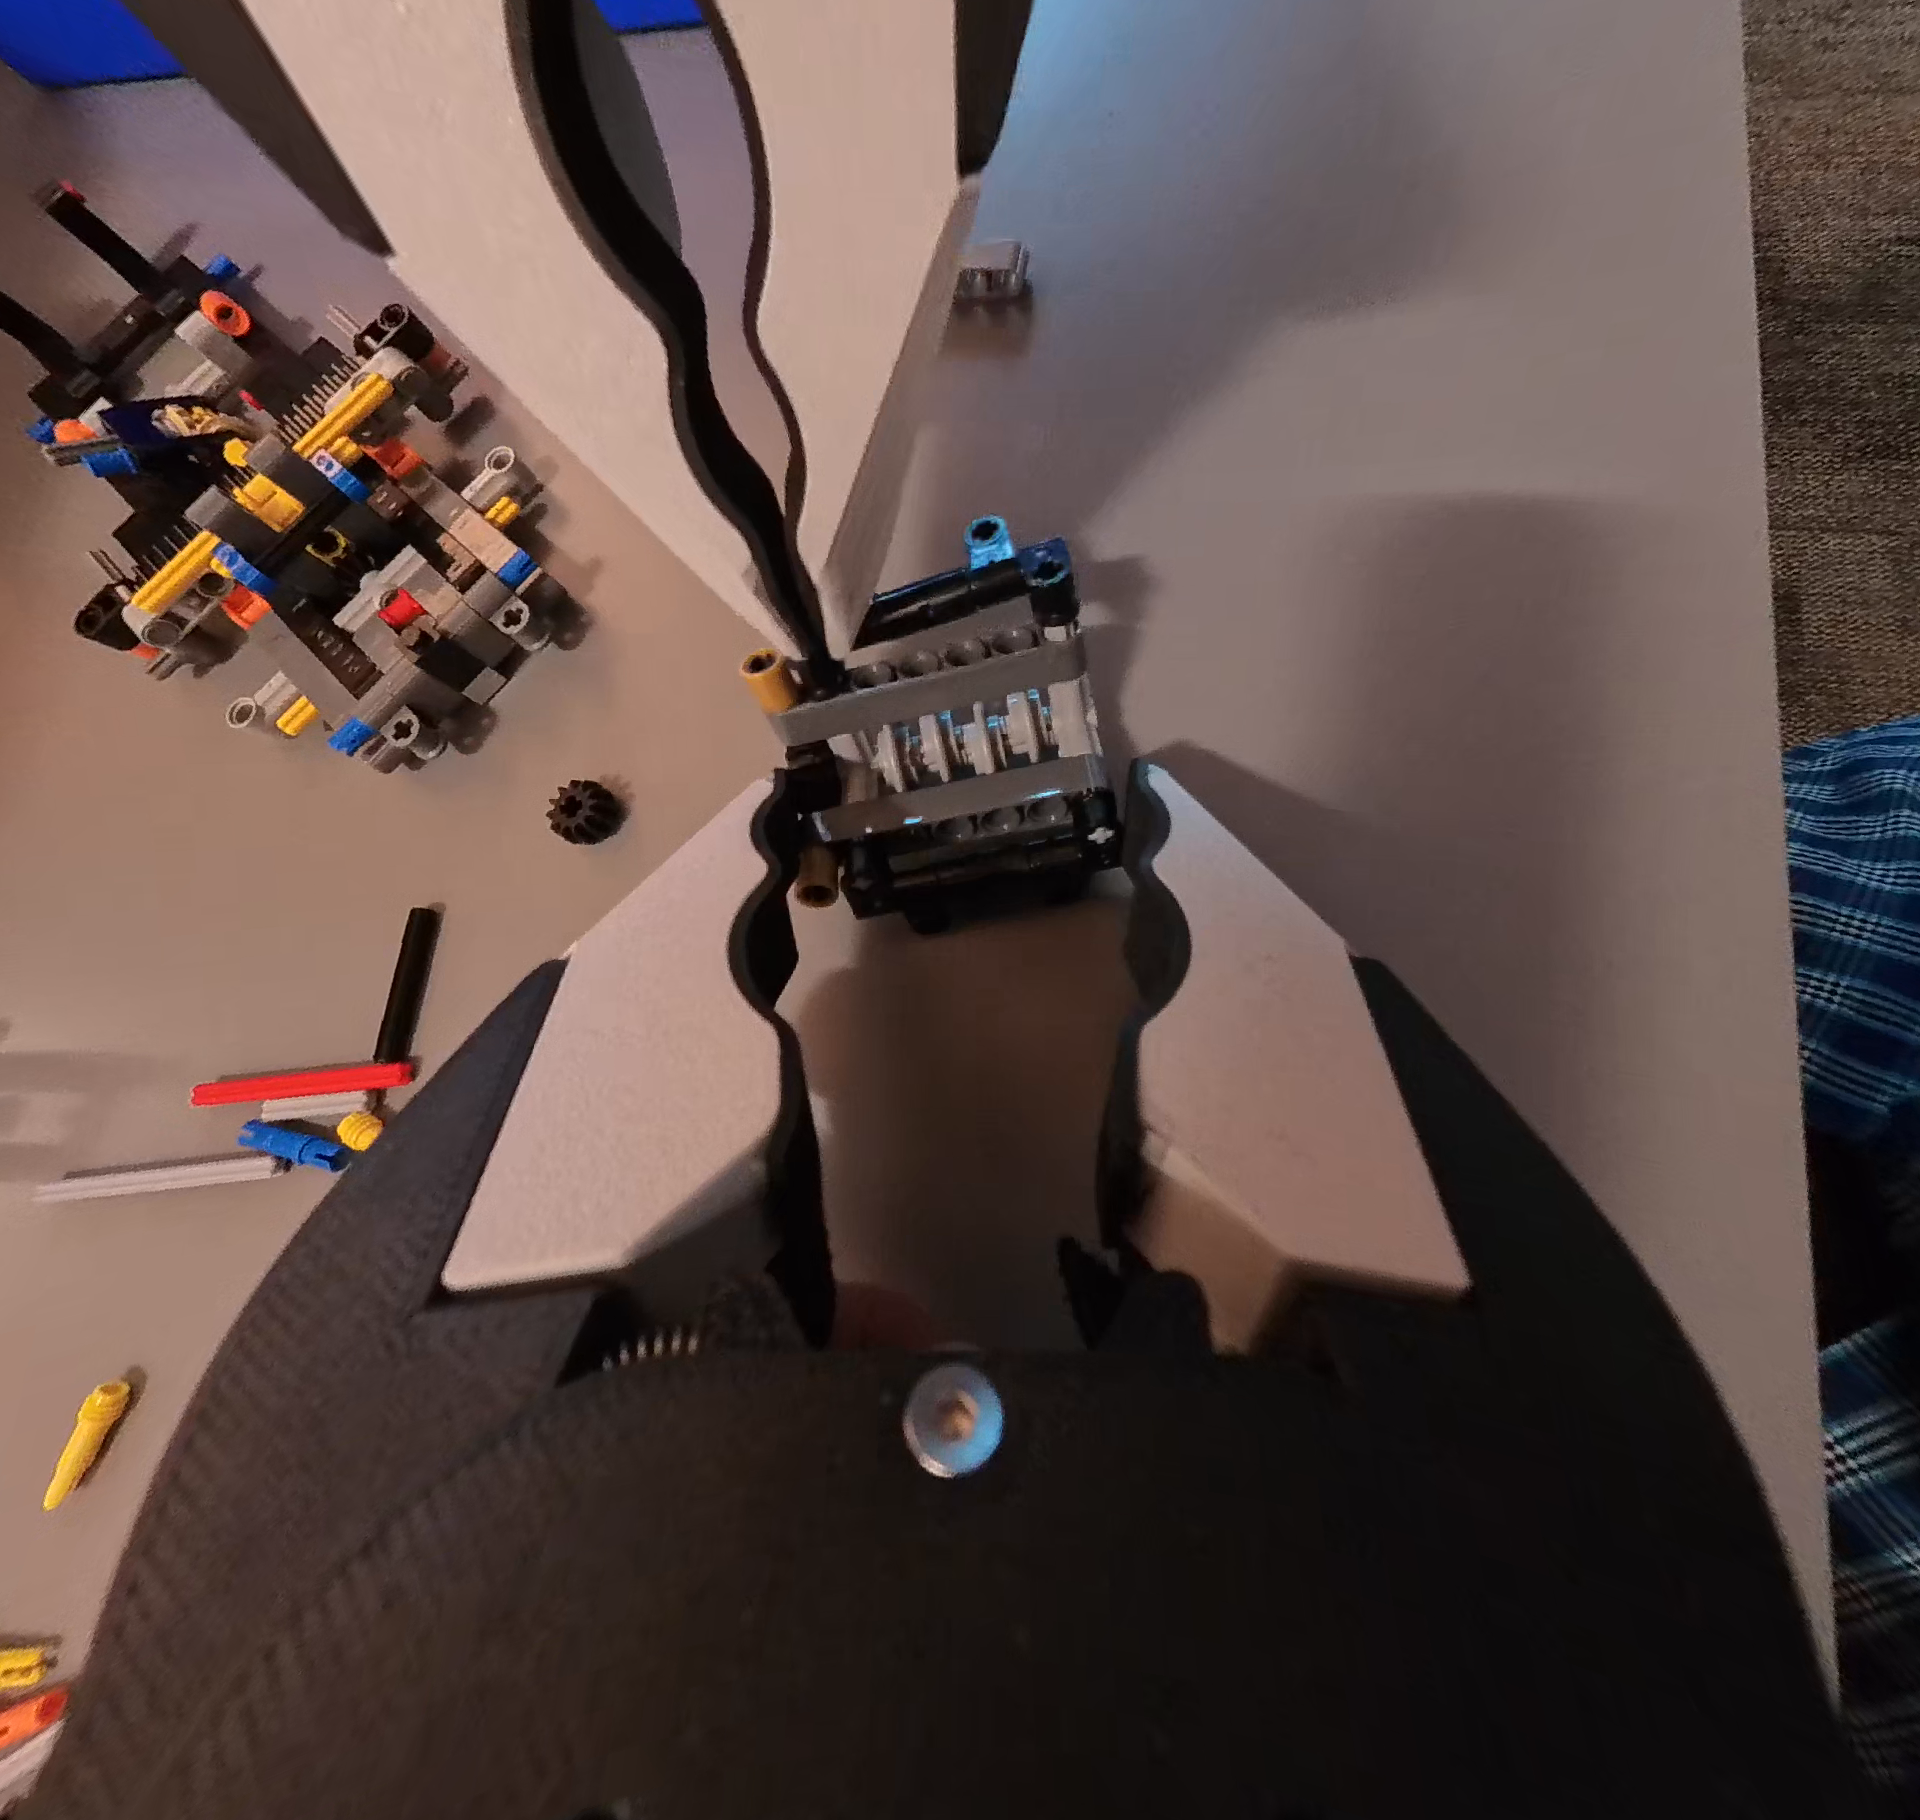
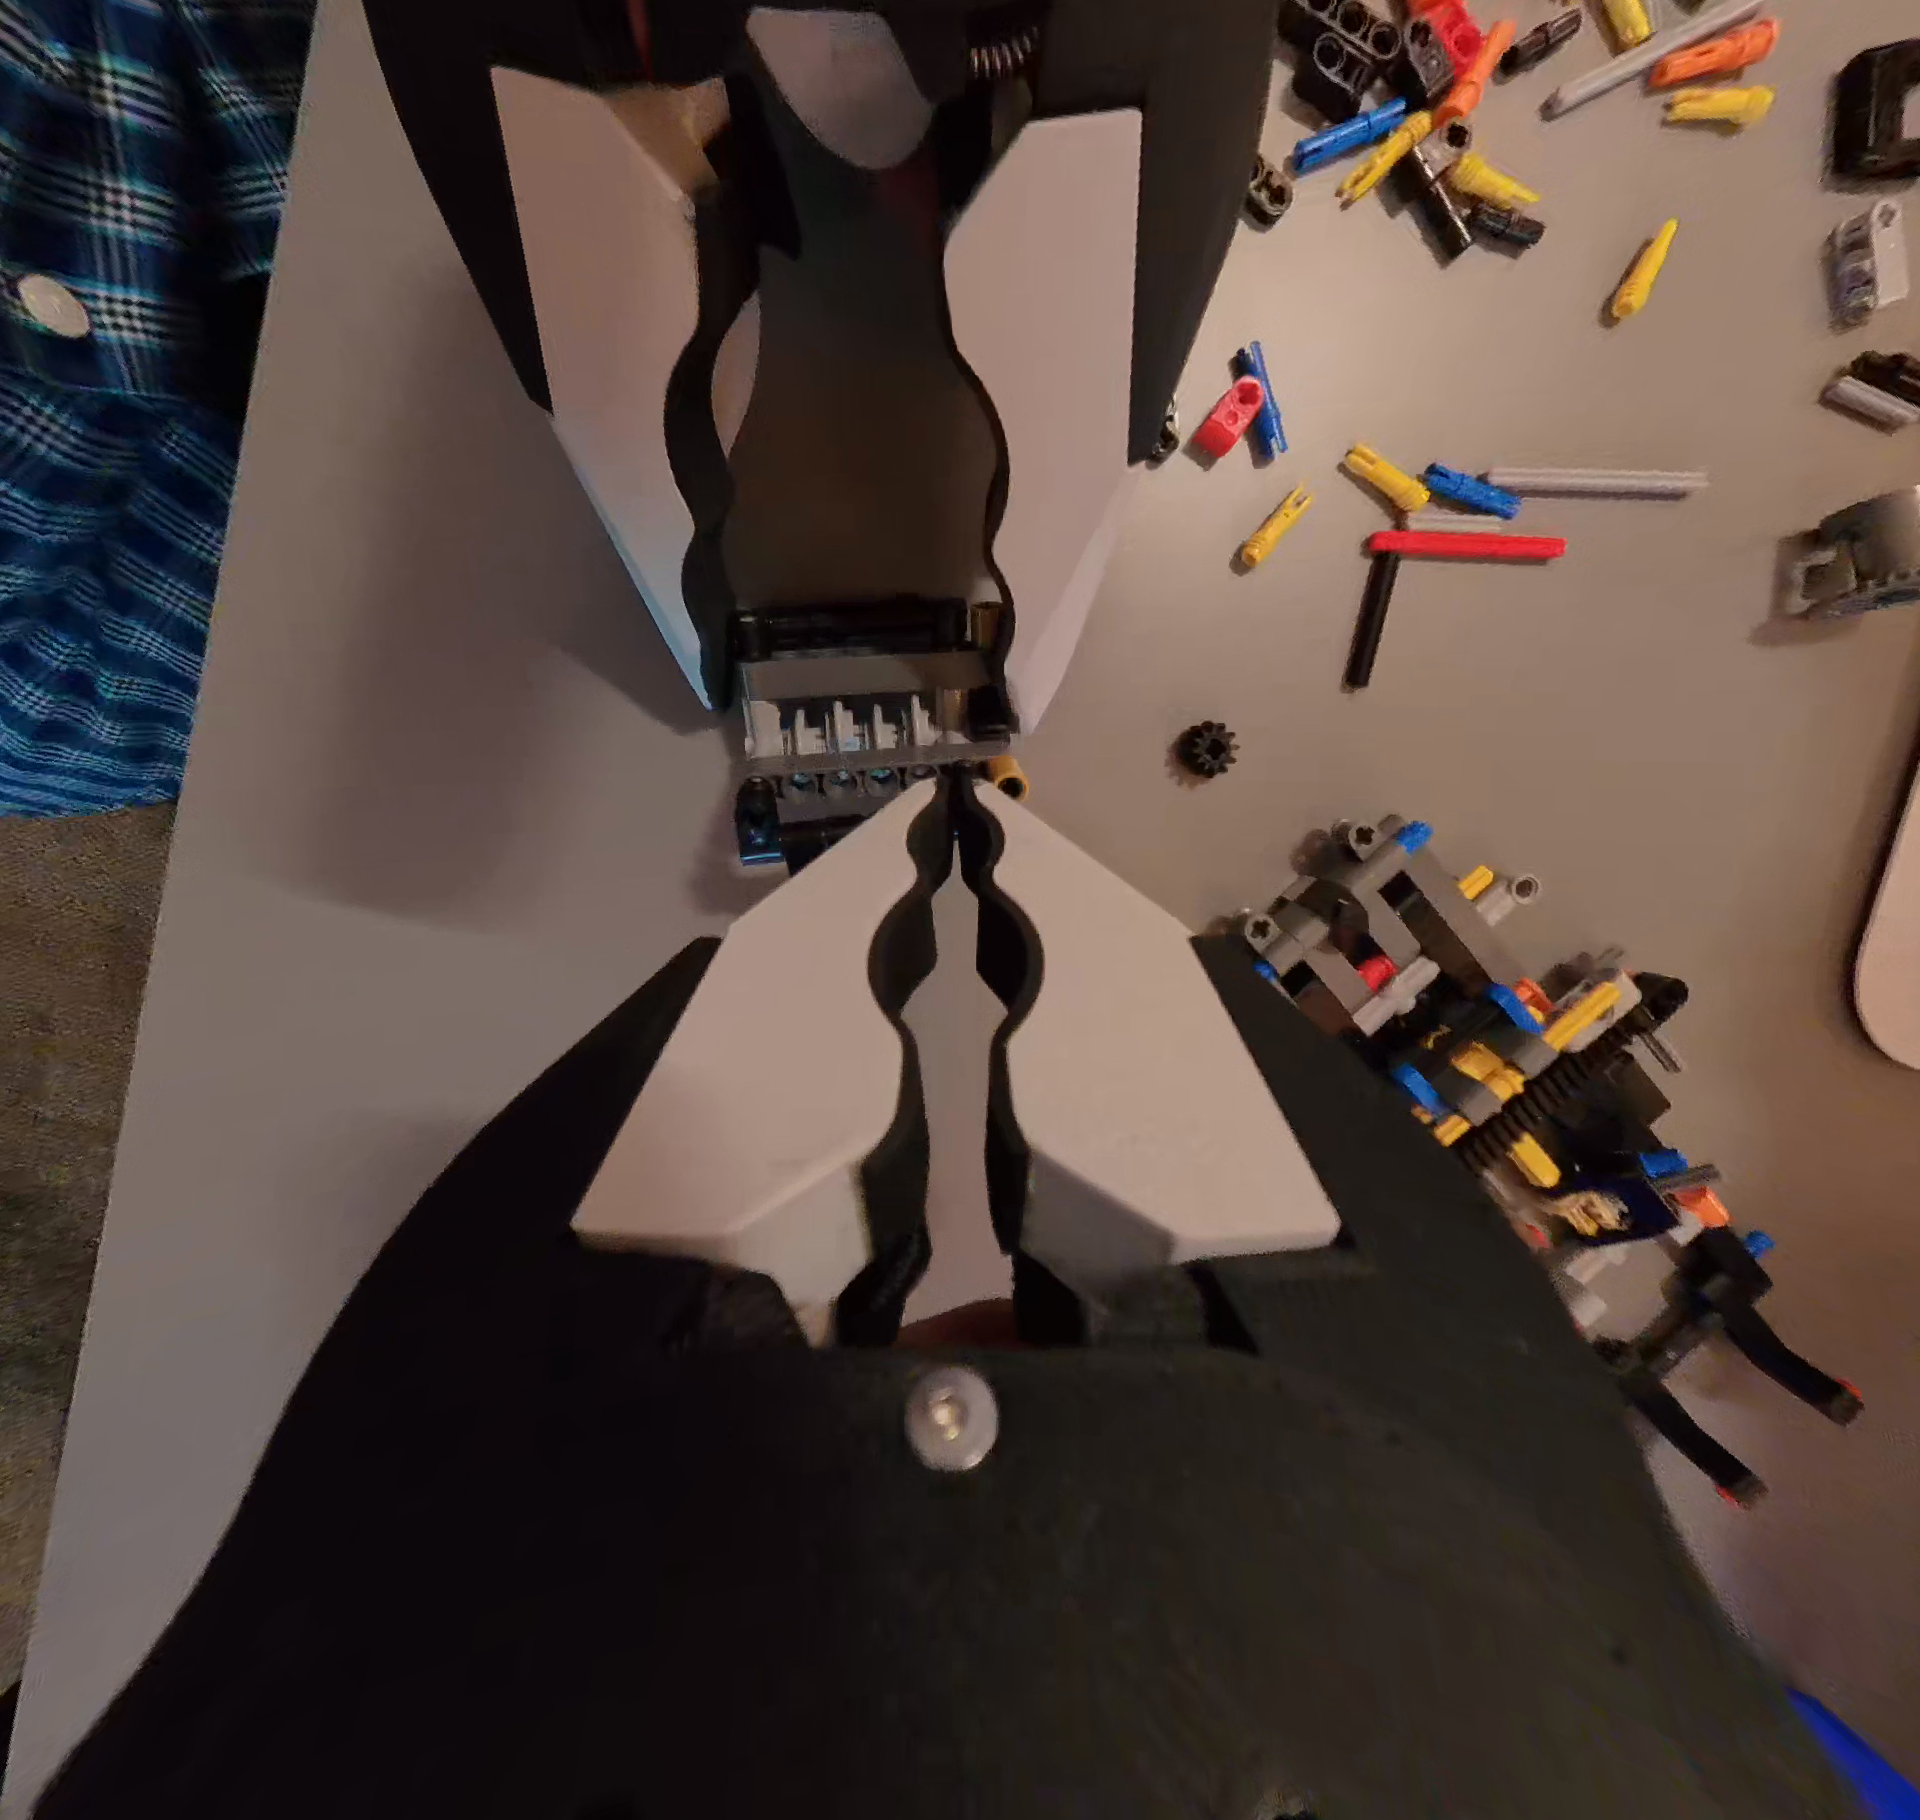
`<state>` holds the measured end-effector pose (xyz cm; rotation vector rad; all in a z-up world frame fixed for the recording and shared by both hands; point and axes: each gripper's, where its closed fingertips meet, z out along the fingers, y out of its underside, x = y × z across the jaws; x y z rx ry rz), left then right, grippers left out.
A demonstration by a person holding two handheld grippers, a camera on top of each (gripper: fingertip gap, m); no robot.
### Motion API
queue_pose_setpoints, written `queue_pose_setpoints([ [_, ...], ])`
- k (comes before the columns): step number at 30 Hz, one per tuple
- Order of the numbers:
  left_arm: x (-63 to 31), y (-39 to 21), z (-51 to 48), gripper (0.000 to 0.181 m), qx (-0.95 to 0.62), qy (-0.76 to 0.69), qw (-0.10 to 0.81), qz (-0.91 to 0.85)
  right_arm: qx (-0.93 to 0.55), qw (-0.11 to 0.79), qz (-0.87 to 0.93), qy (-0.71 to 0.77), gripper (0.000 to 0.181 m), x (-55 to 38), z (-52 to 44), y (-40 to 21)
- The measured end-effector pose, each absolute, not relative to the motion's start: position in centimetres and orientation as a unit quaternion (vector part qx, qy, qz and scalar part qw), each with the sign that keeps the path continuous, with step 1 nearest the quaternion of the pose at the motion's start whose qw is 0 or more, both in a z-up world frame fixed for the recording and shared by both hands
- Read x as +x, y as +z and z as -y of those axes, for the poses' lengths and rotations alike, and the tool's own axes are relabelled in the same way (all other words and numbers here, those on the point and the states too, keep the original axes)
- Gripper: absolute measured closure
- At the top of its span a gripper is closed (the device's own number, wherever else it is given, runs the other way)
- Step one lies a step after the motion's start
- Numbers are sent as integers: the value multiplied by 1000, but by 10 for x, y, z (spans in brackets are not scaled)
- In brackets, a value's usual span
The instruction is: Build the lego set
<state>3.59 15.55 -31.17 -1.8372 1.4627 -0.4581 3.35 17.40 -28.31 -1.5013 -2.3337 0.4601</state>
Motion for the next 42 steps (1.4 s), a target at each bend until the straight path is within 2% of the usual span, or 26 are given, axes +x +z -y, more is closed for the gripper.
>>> queue_pose_setpoints([
  [6,36,-312,-156,121,-715,-178,366,-568,-530,166,817,159,181,34,-174,-283],
  [10,36,-312,-156,121,-716,-179,366,-567,-537,174,800,203,154,37,-166,-267],
  [15,36,-312,-156,121,-716,-181,365,-567,-532,159,808,198,146,46,-161,-277],
  [23,36,-311,-156,121,-712,-178,370,-569,-530,147,811,199,149,48,-158,-280],
  [42,35,-310,-157,123,-713,-171,377,-567,-533,159,815,162,143,40,-154,-280],
])
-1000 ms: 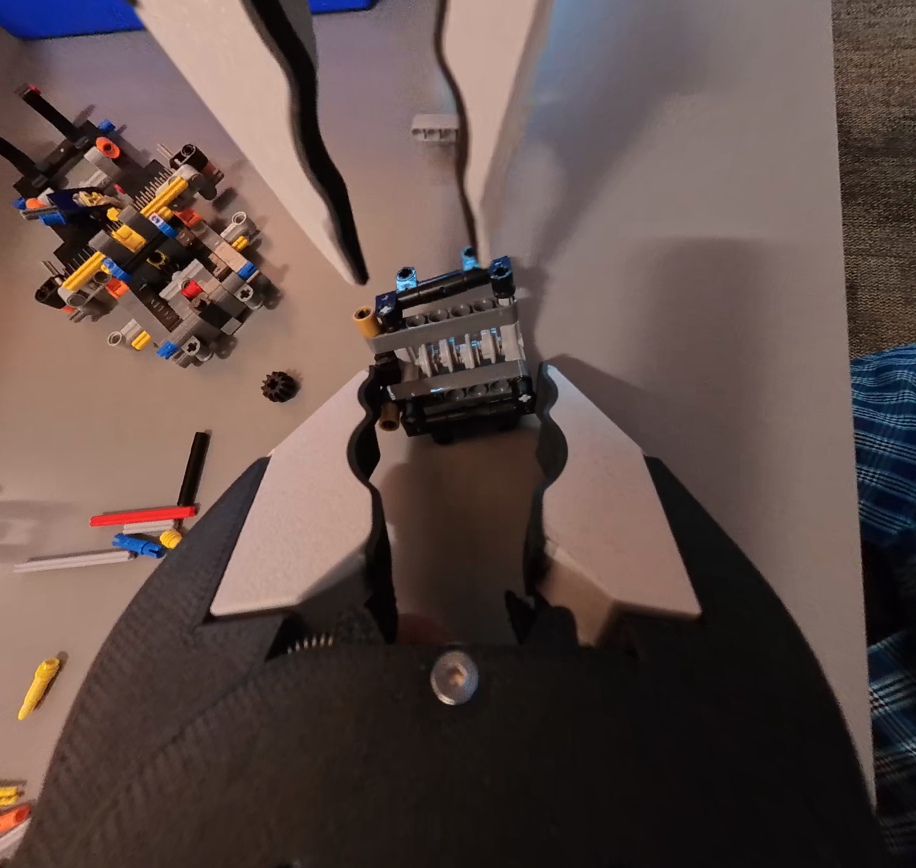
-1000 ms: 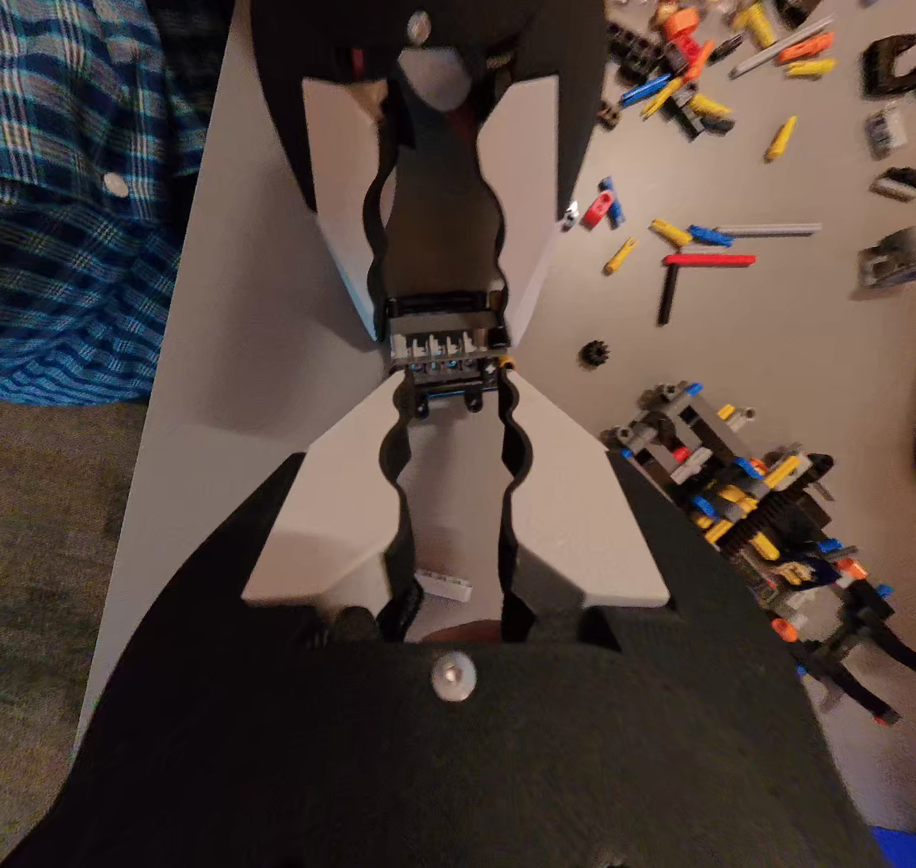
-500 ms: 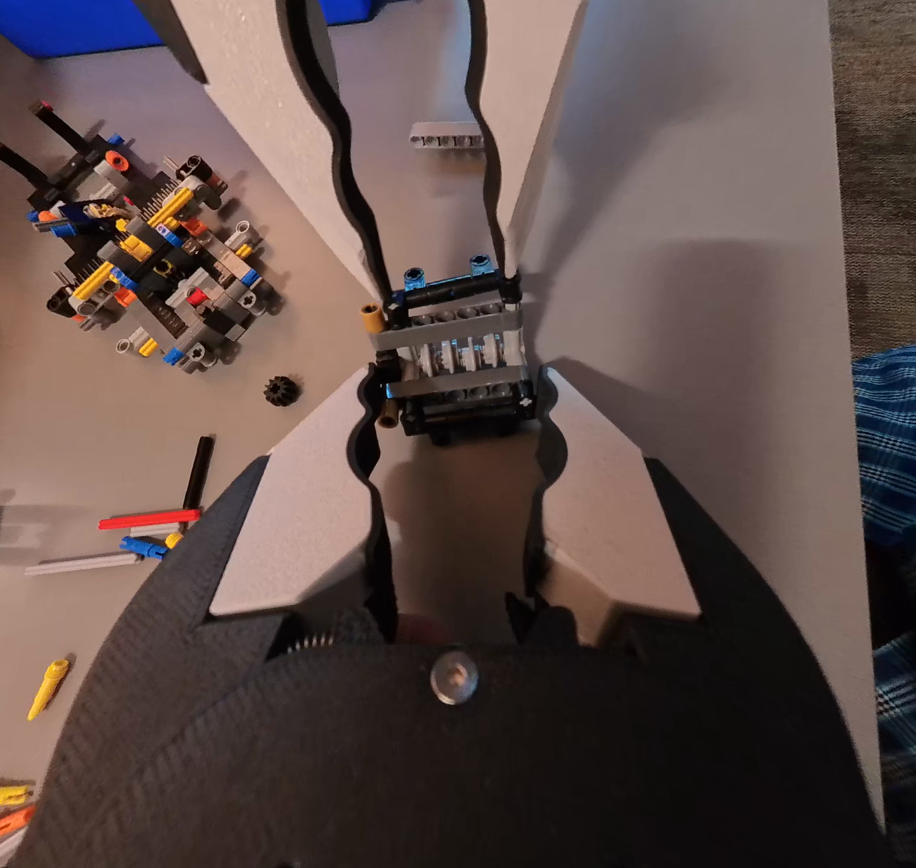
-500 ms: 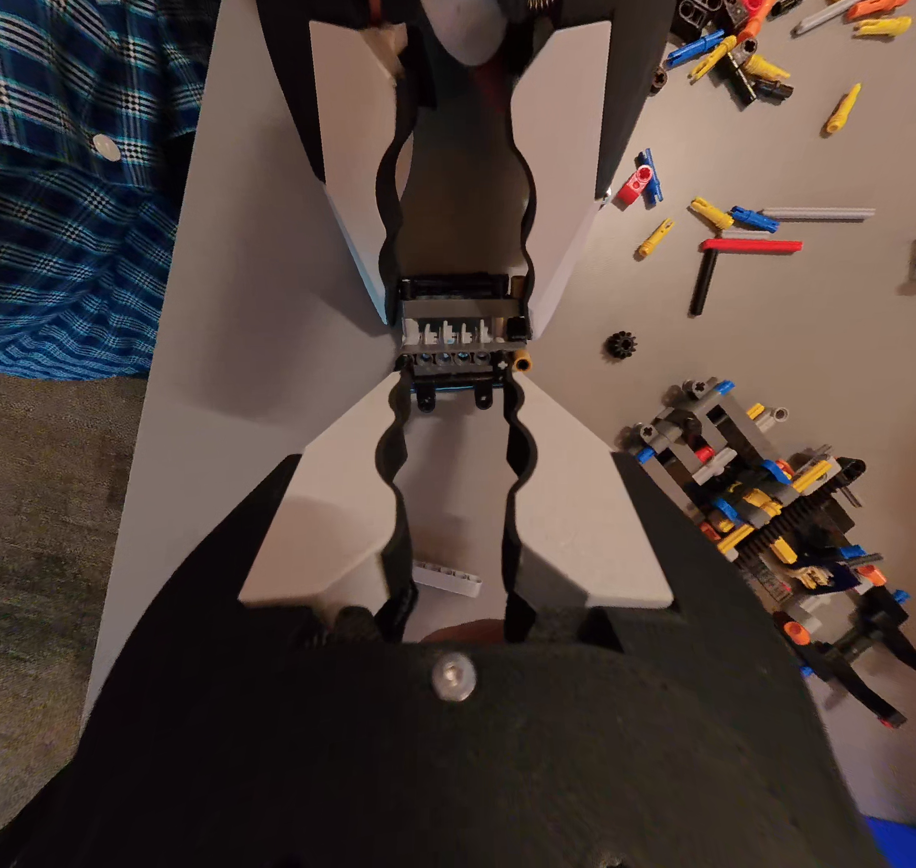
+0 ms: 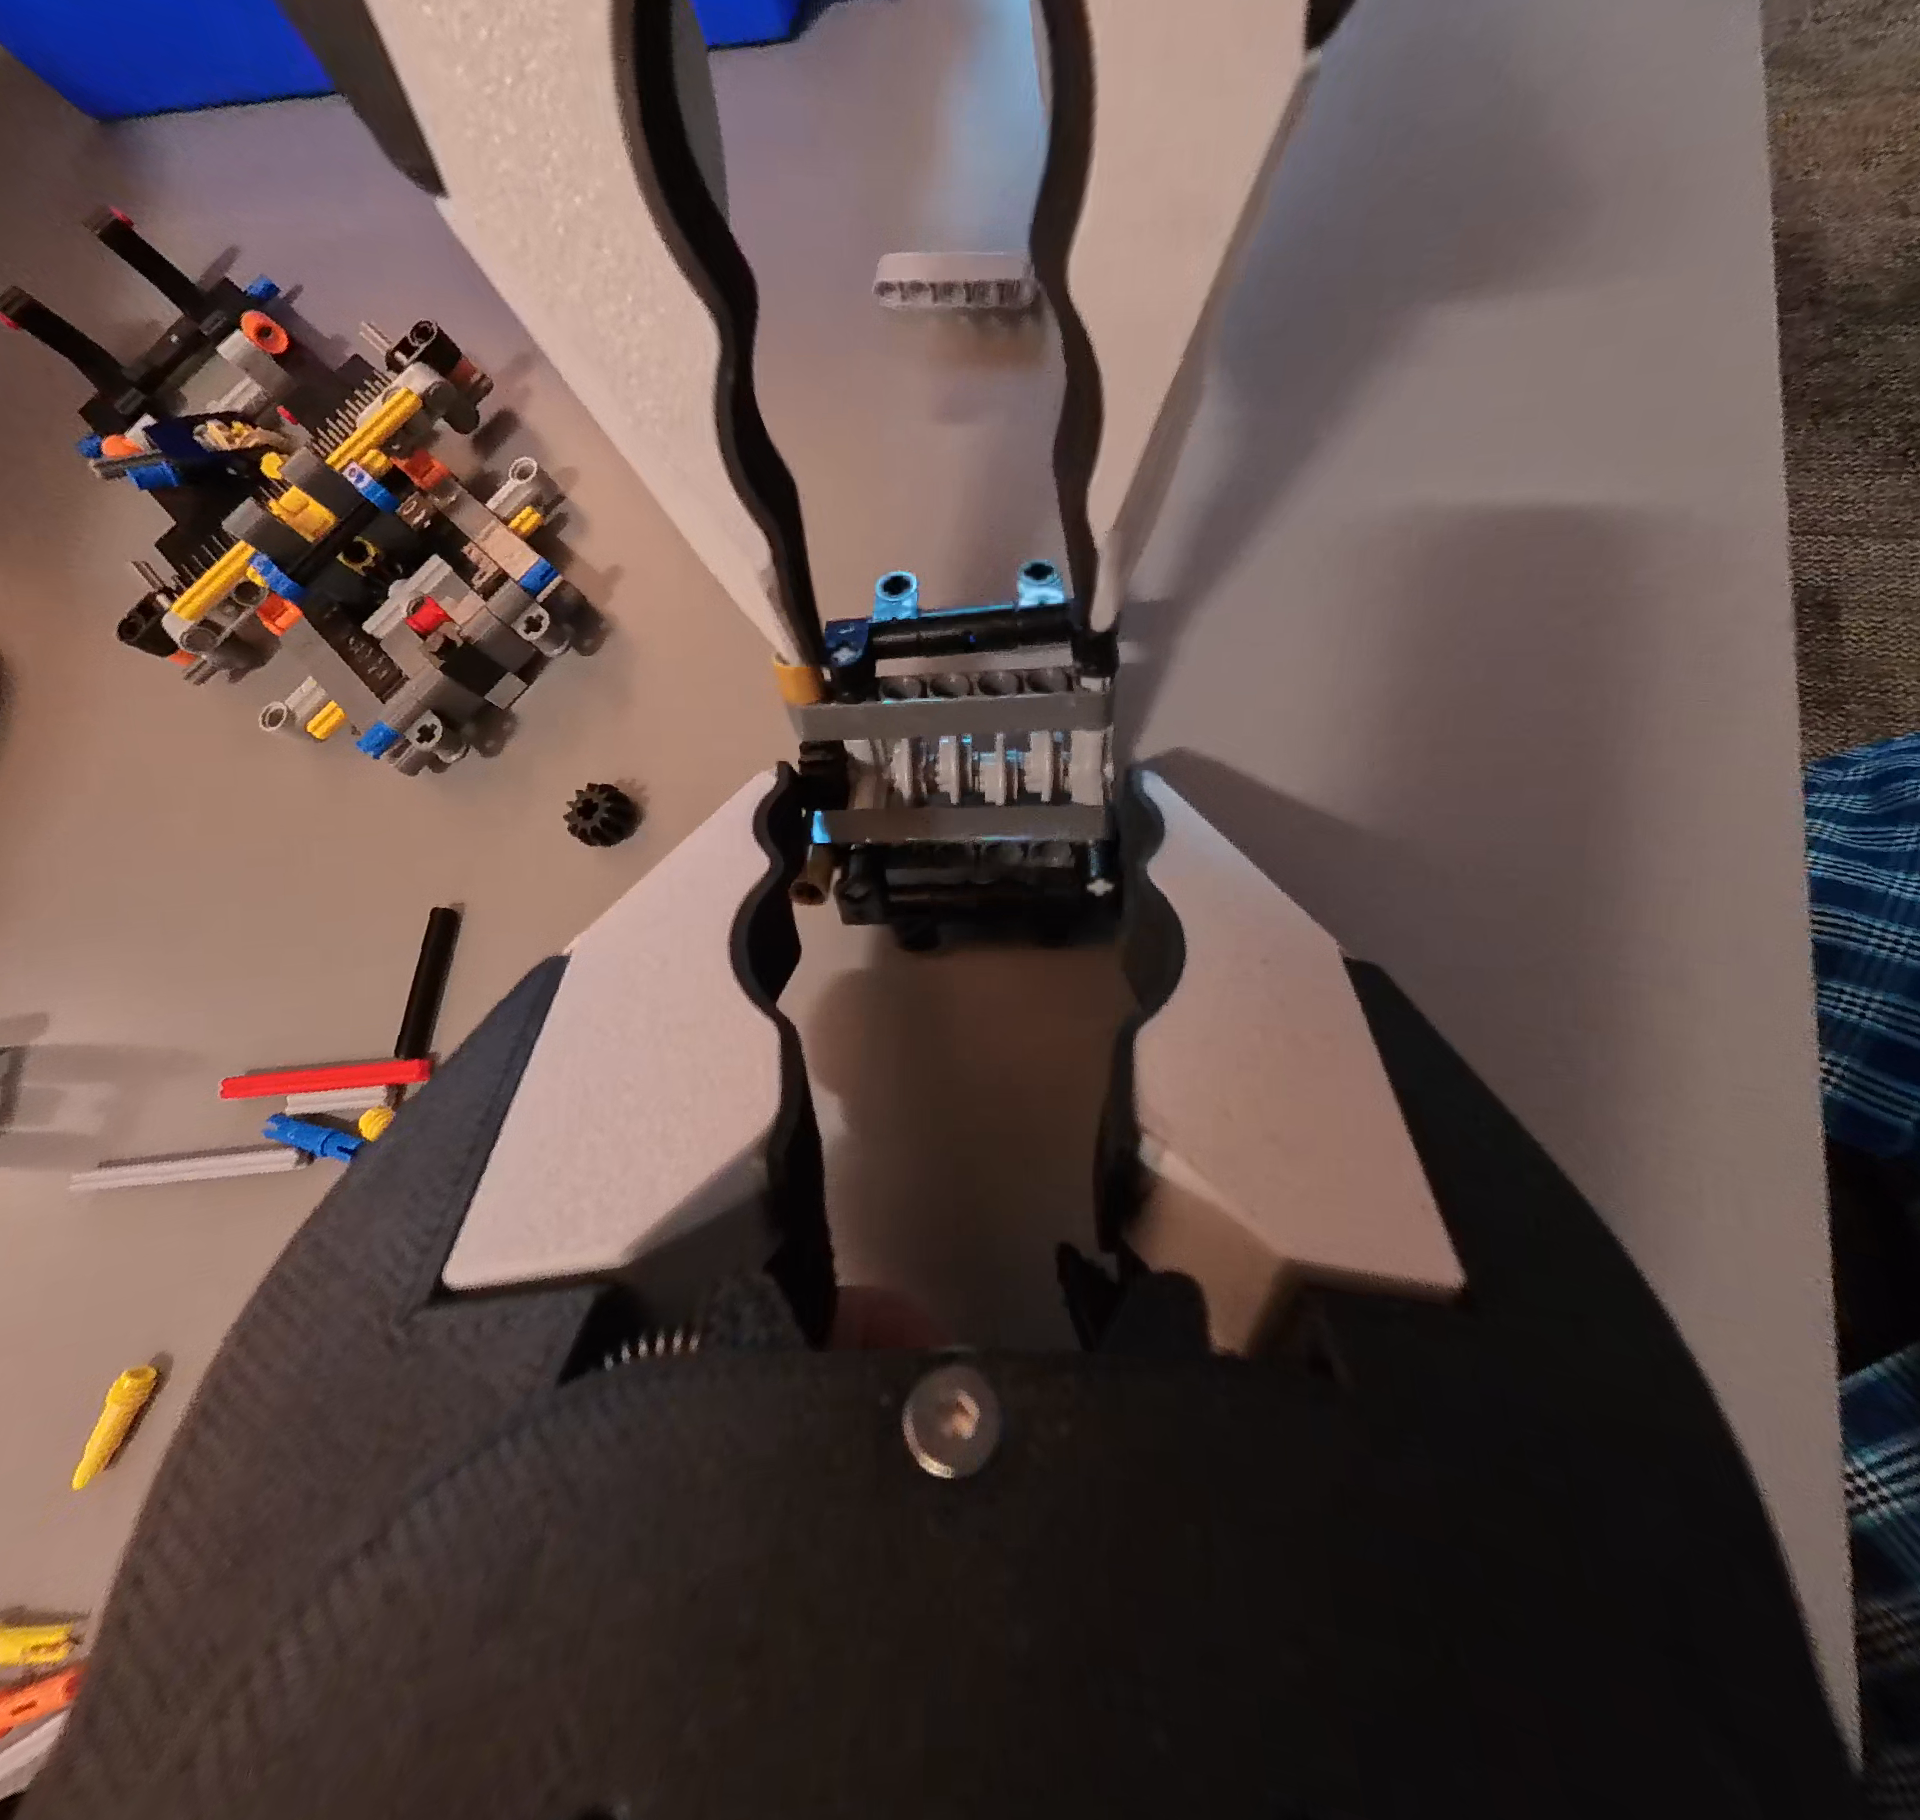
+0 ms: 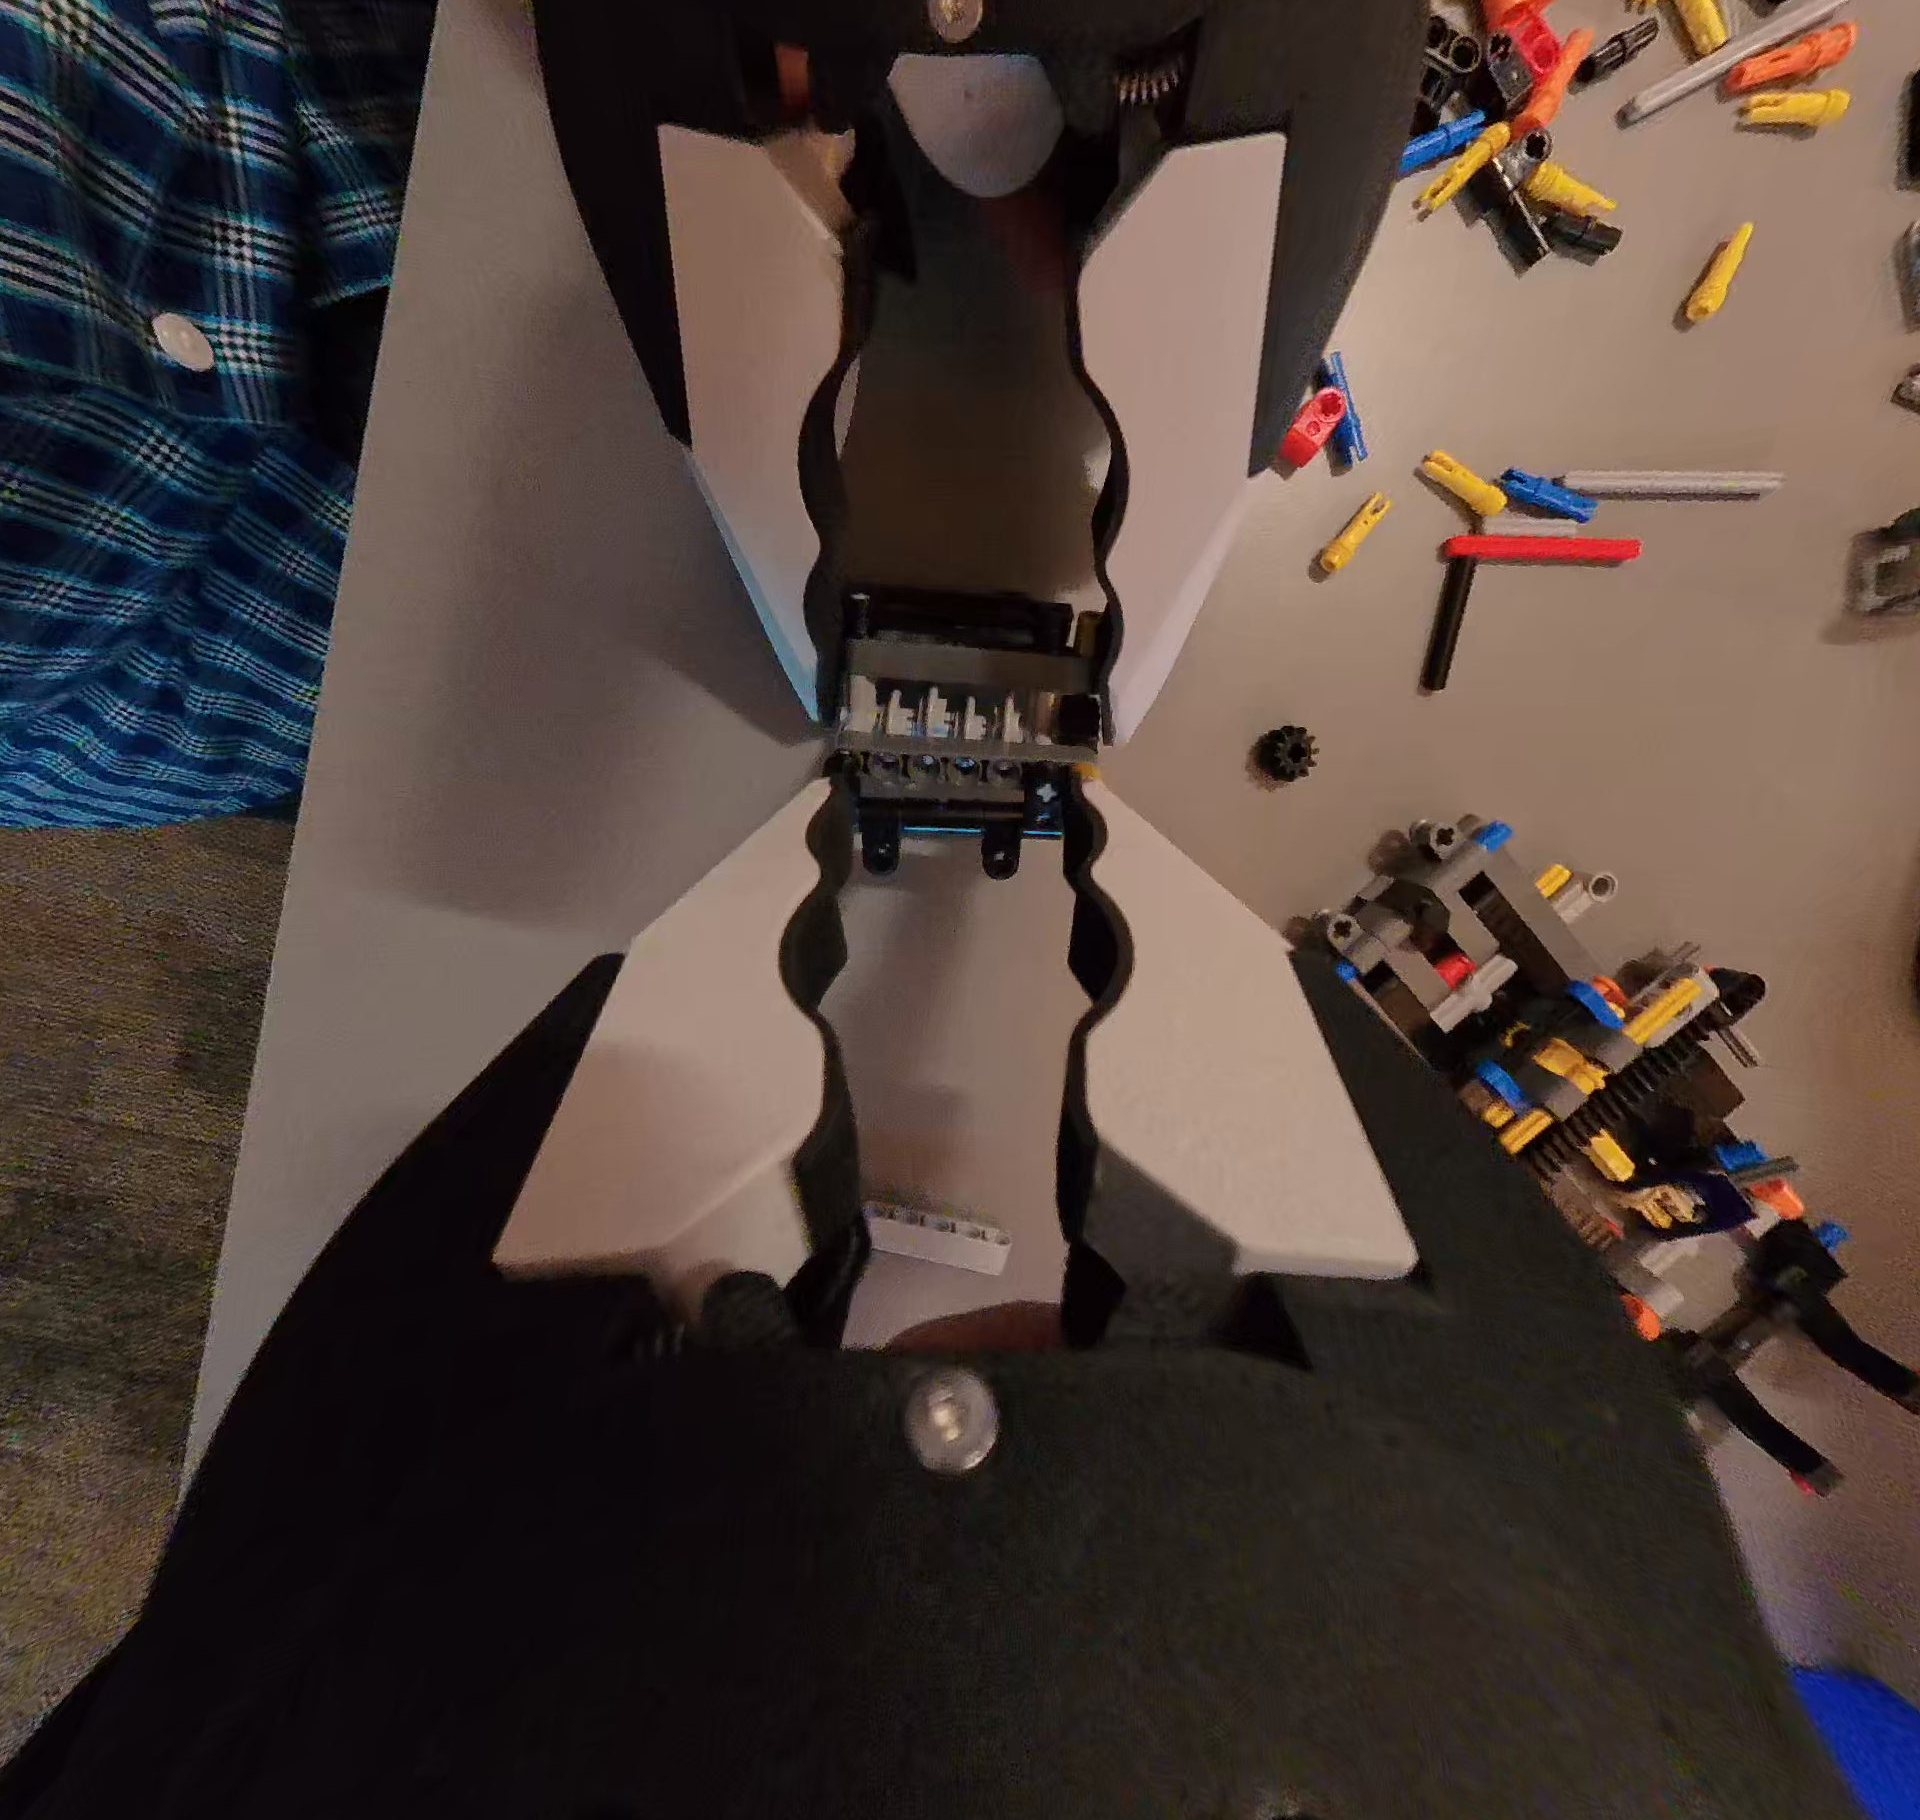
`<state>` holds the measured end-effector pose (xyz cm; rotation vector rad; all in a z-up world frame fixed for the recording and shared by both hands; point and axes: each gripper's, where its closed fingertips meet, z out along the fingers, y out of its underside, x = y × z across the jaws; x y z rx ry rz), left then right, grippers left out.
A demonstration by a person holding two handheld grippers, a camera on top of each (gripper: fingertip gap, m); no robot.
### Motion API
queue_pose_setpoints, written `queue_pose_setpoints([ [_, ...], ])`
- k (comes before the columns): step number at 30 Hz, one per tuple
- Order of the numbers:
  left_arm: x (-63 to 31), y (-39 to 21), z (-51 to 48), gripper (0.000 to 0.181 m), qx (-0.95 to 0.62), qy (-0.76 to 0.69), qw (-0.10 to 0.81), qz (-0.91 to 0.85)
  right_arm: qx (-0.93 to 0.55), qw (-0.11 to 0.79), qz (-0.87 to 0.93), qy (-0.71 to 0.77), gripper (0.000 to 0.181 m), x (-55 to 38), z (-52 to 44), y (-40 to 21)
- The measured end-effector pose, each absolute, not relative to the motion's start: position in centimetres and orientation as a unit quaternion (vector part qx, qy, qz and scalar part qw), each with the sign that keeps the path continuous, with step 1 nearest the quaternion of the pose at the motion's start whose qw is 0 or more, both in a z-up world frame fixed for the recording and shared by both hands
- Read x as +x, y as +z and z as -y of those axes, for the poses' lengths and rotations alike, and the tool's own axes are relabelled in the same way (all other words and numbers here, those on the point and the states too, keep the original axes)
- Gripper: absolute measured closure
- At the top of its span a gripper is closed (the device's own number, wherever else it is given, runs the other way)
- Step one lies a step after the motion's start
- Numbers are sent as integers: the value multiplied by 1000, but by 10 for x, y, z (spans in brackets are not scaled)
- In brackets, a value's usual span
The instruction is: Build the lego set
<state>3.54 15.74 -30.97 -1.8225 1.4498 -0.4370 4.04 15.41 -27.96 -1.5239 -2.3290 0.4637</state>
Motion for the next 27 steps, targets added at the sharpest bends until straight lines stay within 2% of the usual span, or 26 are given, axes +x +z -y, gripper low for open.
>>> queue_pose_setpoints([
  [3,36,-309,-158,123,-712,-170,378,-567,-533,160,815,160,148,42,-152,-280],
  [18,39,-310,-161,123,-715,-163,382,-563,-561,203,781,185,143,39,-153,-278],
  [27,41,-310,-161,124,-716,-169,376,-564,-586,210,754,211,148,43,-153,-280],
])
